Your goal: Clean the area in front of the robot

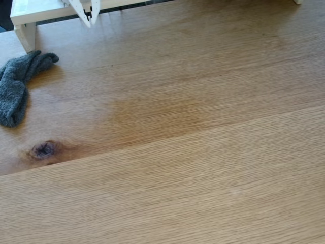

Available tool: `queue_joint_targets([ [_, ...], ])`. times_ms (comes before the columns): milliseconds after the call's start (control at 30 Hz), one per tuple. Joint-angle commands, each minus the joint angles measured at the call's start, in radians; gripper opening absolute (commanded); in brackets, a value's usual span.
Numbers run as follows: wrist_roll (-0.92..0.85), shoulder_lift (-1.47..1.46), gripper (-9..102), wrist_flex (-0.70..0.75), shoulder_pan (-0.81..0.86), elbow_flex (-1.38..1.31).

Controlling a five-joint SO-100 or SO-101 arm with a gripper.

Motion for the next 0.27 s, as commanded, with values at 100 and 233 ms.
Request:
queue_joint_targets([
  [100, -0.003, 0.006, 4, 0.003, 0.003, 0.103],
  [233, -0.003, 0.006, 4, 0.003, 0.003, 0.103],
])
